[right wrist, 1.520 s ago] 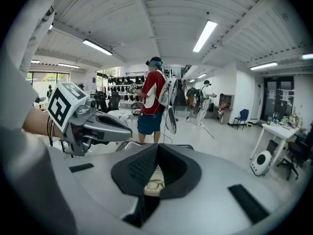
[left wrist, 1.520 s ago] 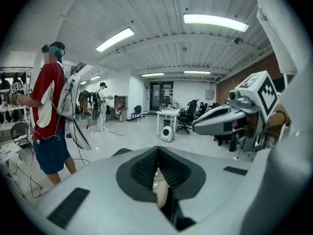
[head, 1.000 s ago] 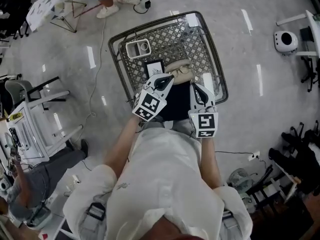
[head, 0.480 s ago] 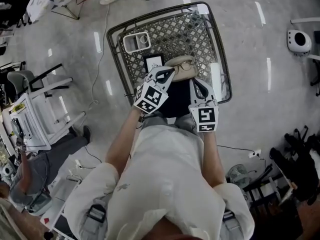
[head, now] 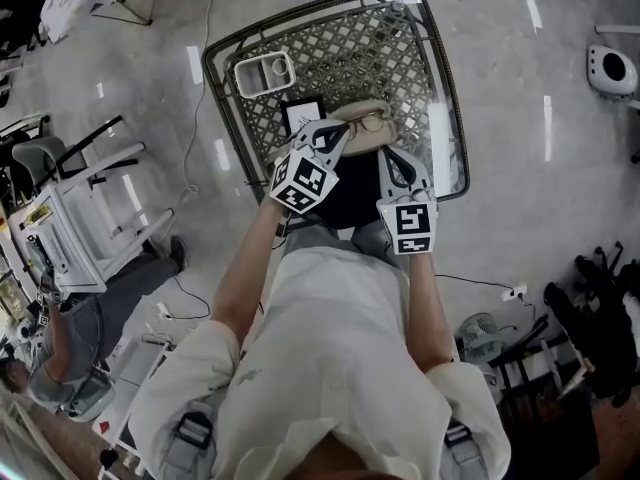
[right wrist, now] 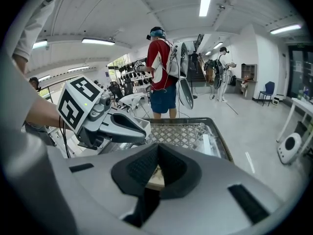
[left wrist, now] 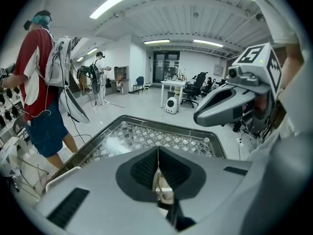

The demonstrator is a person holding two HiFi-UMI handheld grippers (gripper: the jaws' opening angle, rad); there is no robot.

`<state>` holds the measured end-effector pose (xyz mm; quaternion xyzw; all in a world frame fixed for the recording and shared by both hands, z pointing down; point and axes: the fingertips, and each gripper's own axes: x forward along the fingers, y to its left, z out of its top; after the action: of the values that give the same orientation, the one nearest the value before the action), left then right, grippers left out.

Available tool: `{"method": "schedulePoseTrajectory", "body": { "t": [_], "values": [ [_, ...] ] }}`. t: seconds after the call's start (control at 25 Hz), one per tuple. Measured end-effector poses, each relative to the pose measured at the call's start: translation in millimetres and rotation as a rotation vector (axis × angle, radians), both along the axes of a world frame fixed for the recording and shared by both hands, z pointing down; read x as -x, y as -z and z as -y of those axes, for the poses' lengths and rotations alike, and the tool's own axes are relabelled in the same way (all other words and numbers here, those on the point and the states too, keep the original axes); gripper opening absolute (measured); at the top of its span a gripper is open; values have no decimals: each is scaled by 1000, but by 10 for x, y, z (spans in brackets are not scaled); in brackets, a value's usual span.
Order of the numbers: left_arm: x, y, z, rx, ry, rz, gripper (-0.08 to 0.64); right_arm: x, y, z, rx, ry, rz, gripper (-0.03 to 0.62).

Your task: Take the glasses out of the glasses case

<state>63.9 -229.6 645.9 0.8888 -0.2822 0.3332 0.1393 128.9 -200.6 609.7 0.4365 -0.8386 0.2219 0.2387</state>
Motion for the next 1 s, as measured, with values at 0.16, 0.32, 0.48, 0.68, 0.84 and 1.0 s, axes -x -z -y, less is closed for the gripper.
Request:
{"method": "schedulePoseTrajectory", "body": {
  "t": [0.16,0.32,0.48,0.68,0.84,1.0],
  "values": [
    [-45,-163,20,22,-13,18,17,7,-78,28,13,3,4,8],
    [-72,-309,18,40,-24,36,25,19,-165,32,28,7,8,8],
    [-99,-448,18,60,-36,61,32,5,-231,45,41,4,10,8],
    [-134,-629,18,93,-41,90,45,-24,-290,54,53,3,11,8],
    [-157,-780,13,112,-47,117,57,-56,-329,57,58,-1,13,8],
    [-178,-888,-5,132,-60,147,86,-86,-351,44,66,-4,15,8]
  ]
}}
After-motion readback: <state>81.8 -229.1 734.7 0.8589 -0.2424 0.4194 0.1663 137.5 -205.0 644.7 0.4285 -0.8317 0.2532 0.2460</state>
